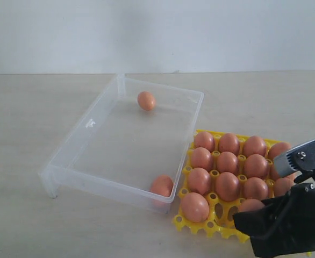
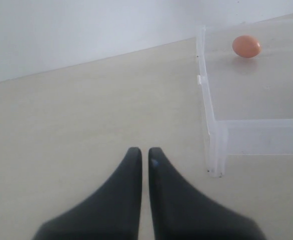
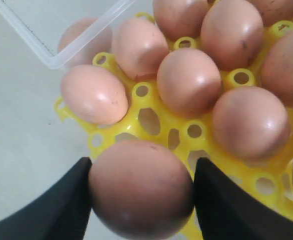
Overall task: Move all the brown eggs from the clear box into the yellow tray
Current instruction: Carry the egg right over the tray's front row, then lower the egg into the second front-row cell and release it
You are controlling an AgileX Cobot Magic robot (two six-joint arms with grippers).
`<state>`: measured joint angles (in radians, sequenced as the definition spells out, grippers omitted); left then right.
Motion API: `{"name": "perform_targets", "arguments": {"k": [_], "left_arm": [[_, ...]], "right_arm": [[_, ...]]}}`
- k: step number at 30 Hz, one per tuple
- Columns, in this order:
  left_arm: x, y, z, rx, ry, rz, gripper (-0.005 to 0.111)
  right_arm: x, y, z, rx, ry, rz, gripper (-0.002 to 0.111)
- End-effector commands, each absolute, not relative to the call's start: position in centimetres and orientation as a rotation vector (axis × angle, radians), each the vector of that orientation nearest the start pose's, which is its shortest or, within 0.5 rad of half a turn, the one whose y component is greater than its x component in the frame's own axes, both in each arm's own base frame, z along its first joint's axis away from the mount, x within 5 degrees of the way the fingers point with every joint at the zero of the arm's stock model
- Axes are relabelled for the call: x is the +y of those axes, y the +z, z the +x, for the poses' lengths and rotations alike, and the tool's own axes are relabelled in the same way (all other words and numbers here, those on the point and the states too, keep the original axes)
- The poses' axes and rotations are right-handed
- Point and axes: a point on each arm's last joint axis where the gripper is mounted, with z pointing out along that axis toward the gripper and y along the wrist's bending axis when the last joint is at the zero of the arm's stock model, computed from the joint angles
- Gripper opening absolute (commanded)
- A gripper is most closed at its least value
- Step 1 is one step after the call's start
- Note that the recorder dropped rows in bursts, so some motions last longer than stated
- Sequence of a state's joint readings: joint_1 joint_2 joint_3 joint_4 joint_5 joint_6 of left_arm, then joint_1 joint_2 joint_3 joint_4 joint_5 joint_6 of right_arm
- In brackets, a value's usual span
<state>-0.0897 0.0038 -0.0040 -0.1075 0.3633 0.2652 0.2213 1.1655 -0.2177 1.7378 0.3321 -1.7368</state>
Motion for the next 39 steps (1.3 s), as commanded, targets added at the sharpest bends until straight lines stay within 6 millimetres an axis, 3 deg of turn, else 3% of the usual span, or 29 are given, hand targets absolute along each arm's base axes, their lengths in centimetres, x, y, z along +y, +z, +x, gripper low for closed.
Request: {"name": "perform_targets", "arguments": {"k": [1, 10, 20, 22, 29, 39], "left_arm": [[-0.8, 18.1, 5.3, 1.824, 0.013, 0.246, 0.004], [-0.8, 18.1, 5.3, 1.824, 0.013, 0.246, 0.004], [-0.8, 18.1, 5.3, 1.824, 0.013, 0.246, 0.004], [-0.8, 18.1, 5.3, 1.824, 0.013, 0.246, 0.004], [-0.8, 18.1, 5.3, 1.824, 0.013, 0.246, 0.004], [-0.8, 18.1, 5.3, 1.824, 0.013, 0.246, 0.004]], "right_arm": [[7.0, 15.4, 16.5, 2.38, 0.539, -0.433, 0.0], [8.4, 15.0, 20.0, 2.39, 0.608, -0.498, 0.0], [8.7, 14.6, 20.1, 2.371, 0.631, -0.583, 0.001], [8.8, 14.7, 20.1, 2.365, 0.647, -0.587, 0.006], [8.8, 14.7, 20.1, 2.361, 0.632, -0.603, 0.042], [8.6, 14.6, 20.1, 2.332, 0.581, -0.687, 0.044]]}}
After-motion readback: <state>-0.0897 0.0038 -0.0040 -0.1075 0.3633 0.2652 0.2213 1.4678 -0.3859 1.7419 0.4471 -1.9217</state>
